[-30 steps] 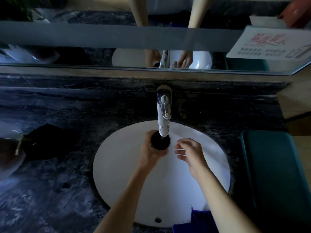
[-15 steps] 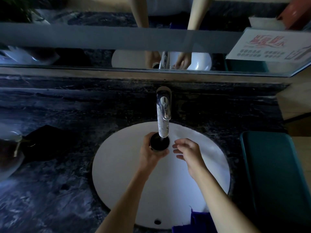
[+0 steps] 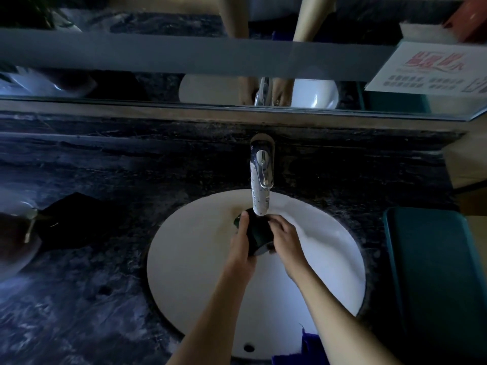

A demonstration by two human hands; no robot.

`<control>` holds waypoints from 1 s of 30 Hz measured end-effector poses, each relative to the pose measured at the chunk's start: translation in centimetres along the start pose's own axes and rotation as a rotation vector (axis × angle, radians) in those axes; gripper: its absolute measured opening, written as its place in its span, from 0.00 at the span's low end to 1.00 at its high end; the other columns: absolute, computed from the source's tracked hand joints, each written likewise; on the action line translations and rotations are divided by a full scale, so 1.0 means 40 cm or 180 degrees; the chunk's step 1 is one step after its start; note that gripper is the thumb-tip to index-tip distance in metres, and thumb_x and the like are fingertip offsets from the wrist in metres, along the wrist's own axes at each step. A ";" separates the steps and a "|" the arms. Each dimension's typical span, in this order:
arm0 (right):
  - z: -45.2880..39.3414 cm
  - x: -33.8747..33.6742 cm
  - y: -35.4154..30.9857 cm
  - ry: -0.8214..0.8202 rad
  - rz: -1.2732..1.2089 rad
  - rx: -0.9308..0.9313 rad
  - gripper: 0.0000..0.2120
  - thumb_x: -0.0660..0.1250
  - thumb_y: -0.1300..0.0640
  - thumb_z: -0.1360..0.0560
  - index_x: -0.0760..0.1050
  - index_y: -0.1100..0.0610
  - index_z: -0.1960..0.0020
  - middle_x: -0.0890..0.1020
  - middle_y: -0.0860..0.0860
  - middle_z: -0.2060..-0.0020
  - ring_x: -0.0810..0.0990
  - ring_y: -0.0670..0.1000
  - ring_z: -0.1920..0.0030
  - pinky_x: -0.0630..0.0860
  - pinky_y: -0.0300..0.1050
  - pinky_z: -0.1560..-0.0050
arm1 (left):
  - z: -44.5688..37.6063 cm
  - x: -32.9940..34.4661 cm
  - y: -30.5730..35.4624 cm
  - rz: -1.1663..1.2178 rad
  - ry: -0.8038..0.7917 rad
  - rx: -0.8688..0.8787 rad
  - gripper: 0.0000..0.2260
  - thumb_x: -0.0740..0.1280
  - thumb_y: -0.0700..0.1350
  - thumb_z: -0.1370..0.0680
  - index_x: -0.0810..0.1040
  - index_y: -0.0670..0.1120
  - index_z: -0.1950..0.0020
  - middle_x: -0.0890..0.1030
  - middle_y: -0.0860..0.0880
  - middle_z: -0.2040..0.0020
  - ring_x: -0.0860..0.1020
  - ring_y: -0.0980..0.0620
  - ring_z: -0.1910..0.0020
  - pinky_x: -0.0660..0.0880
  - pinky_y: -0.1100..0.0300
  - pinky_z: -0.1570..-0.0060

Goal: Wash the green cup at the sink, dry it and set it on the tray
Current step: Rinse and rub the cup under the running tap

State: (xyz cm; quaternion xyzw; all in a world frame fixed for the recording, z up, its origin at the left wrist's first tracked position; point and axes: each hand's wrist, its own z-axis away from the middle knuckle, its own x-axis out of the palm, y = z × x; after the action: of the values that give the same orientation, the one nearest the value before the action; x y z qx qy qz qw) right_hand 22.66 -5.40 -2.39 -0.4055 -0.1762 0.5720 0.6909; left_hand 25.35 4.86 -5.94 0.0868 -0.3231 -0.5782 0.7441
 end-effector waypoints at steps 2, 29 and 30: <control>-0.009 -0.003 -0.004 0.0085 0.0094 -0.0008 0.11 0.59 0.51 0.19 0.80 0.44 0.49 0.84 0.50 0.48 0.83 0.53 0.48 0.82 0.50 0.54 | -0.008 0.001 0.004 0.0107 0.0002 -0.0044 0.28 0.64 0.63 0.19 0.80 0.39 0.34 0.85 0.38 0.43 0.85 0.42 0.49 0.82 0.51 0.59; -0.006 0.017 0.007 -0.0052 0.0329 -0.0161 0.16 0.66 0.40 0.24 0.72 0.48 0.42 0.83 0.48 0.47 0.84 0.52 0.46 0.84 0.57 0.49 | -0.046 0.032 0.005 -0.0099 0.0335 -0.0122 0.23 0.73 0.64 0.29 0.86 0.44 0.53 0.85 0.46 0.60 0.85 0.47 0.62 0.80 0.52 0.60; -0.003 0.024 0.012 0.0038 0.0570 -0.0347 0.16 0.67 0.42 0.23 0.71 0.48 0.40 0.83 0.49 0.47 0.84 0.51 0.47 0.84 0.54 0.50 | -0.049 0.032 0.003 -0.0202 0.0270 -0.0034 0.20 0.73 0.63 0.28 0.85 0.45 0.57 0.83 0.46 0.63 0.83 0.48 0.66 0.77 0.55 0.64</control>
State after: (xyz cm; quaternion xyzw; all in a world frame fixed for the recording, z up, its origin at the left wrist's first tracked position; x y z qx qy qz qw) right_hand 22.72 -4.54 -3.05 -0.4600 -0.1659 0.6186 0.6150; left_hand 26.75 3.26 -6.92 0.1175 -0.2852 -0.5991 0.7389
